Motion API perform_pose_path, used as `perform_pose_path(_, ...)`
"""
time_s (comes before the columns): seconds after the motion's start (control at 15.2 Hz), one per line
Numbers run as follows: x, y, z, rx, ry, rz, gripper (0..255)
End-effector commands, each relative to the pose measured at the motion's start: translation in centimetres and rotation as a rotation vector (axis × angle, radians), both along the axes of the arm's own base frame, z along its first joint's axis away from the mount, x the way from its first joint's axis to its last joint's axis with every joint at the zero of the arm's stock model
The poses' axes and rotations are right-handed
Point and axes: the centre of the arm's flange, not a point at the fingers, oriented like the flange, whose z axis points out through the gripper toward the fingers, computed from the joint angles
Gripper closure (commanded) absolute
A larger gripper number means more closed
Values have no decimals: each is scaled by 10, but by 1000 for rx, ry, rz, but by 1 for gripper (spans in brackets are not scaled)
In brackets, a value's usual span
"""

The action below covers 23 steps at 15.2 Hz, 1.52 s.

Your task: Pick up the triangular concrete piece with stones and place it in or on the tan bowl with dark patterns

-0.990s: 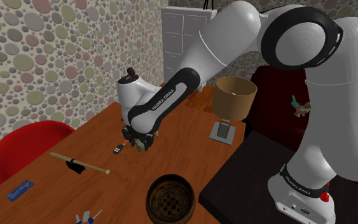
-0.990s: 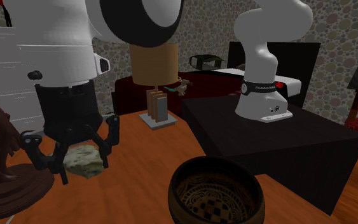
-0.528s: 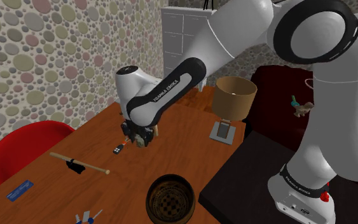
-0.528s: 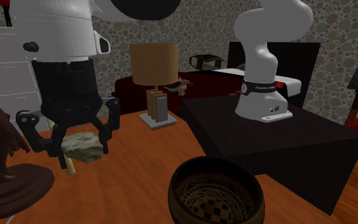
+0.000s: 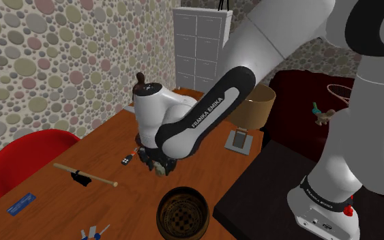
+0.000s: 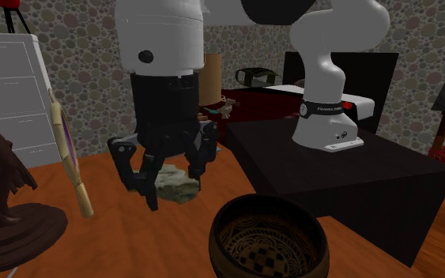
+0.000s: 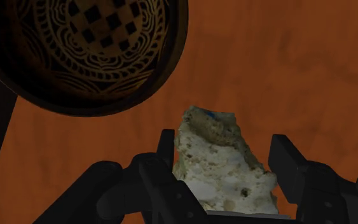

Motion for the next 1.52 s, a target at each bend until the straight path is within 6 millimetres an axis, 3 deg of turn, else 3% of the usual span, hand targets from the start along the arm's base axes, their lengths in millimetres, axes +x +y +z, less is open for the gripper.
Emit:
perform_pose_path(0.0, -25, 6, 0, 0, -1, -1, 255)
perform_pose_path(0.66, -153, 39, 0, 0, -1, -1, 255)
perform_pose_path(1.45, -153, 39, -63, 0, -1, -1, 255)
